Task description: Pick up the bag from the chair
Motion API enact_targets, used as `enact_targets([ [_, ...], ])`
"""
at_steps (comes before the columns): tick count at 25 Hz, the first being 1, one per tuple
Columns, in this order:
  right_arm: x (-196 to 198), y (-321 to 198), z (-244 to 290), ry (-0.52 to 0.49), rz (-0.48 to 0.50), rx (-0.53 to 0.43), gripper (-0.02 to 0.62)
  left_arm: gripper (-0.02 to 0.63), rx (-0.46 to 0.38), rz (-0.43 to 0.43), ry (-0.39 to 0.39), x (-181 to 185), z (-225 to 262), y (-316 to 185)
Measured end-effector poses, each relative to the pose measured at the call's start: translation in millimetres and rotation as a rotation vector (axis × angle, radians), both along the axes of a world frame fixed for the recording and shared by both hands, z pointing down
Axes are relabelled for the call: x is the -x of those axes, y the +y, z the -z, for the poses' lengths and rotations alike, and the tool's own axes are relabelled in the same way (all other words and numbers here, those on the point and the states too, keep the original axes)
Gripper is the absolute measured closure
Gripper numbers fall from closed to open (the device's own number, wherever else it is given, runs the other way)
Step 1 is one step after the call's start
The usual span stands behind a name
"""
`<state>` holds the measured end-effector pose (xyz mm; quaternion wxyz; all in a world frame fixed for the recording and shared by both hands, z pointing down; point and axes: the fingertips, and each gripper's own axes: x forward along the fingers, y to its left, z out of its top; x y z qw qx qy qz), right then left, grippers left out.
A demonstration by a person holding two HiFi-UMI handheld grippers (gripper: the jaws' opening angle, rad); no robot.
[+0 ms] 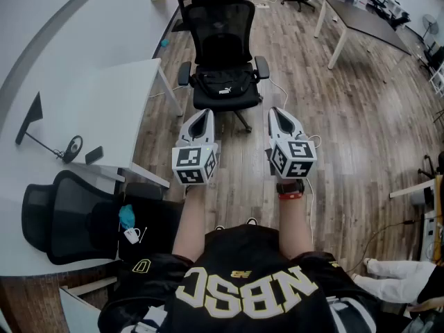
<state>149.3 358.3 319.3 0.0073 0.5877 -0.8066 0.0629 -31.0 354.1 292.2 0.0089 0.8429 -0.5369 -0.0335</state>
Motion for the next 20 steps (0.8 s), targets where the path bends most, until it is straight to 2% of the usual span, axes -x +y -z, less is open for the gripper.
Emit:
enact_targets([
  [7, -31, -1, -2, 0.016, 0.015, -0.014, 0.581, 0.592, -0.008, 0.018, -0.024, -32, -8, 2],
  [13, -35, -21, -21, 0.014, 0.044, 0.016, 0.583, 0.592, 0.017, 0.046, -0.013, -35, -27, -8],
  [17, -27, -50, -35, 0.007, 0.047, 0.038, 0.586, 0.592, 0.019, 0.052, -0.011, -31, -33, -37],
  [20, -20, -90, -46, 0.001, 0.039, 0.047, 0.586, 0.592, 0.016, 0.042, -0.02, -29, -39, -78],
])
